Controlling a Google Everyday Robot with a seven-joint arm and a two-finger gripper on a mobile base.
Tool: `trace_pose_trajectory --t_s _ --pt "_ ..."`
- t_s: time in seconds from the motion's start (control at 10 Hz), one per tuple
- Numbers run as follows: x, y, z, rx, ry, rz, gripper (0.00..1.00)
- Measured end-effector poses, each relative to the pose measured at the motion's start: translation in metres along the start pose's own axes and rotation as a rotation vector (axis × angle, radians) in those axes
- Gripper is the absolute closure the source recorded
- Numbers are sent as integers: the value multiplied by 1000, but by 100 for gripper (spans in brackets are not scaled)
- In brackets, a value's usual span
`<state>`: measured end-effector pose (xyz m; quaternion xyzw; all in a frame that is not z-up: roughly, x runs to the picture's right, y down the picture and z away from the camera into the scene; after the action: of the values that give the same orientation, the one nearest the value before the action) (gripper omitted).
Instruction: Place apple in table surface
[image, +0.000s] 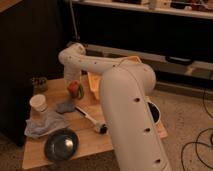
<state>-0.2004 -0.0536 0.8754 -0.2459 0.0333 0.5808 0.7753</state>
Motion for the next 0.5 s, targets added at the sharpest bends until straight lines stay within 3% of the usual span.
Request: trace_pose_trajectory --t_s 0.3,0.5 --pt "-2 2 -28 -34 -40 -8 64" --pt "0 7 -34 -41 -48 -26 61"
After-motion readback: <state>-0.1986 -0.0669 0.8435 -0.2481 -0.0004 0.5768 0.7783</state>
